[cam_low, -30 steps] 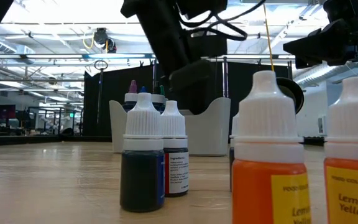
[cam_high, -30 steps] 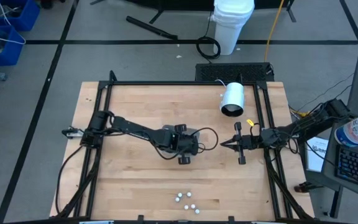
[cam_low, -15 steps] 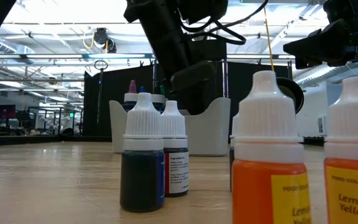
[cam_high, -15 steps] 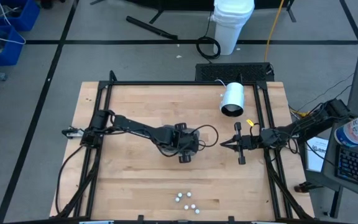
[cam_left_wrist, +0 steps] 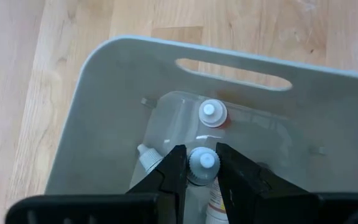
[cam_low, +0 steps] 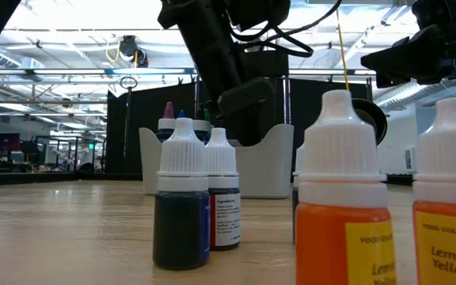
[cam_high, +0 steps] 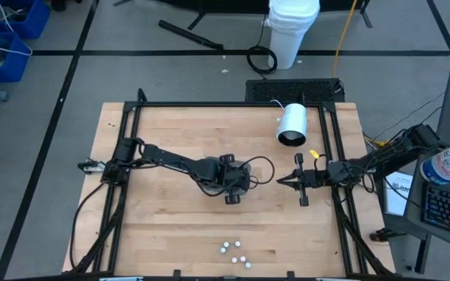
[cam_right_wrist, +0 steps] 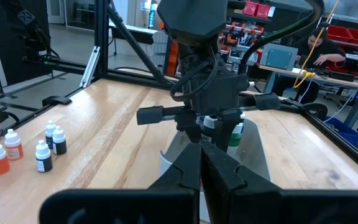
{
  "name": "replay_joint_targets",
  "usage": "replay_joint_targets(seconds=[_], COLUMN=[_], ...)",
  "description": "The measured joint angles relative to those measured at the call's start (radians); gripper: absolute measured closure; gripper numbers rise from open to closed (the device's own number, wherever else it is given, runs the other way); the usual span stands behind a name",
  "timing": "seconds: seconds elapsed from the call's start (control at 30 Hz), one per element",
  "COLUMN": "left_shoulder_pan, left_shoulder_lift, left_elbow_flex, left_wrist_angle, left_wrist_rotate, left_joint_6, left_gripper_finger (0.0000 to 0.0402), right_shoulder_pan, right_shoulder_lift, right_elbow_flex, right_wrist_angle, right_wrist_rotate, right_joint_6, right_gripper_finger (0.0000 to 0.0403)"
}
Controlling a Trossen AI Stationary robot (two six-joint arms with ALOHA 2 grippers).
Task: Pick & Place food coloring
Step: Put the green food coloring bottle into the gray bin
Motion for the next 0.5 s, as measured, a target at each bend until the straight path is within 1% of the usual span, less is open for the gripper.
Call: replay_joint_targets(seconds=[0.2,0.5], left_shoulder_pan=[0.0,0.0], left_shoulder_lift=[0.0,0.0], left_elbow_flex=[0.0,0.0], left_wrist_angle=[0.001,0.002], left_wrist_rotate=[0.068,0.072], left_joint_6=[0.0,0.0], left_gripper_finger=[0.0323,0.0287], right_shoulder_pan=[0.0,0.0], right_shoulder_lift=[0.0,0.0], right_elbow_flex=[0.0,0.0], right_wrist_angle=[0.0,0.0], right_wrist_rotate=[0.0,0.0], right_joint_6=[0.0,0.0], right_gripper_finger=[0.0403,0.0403])
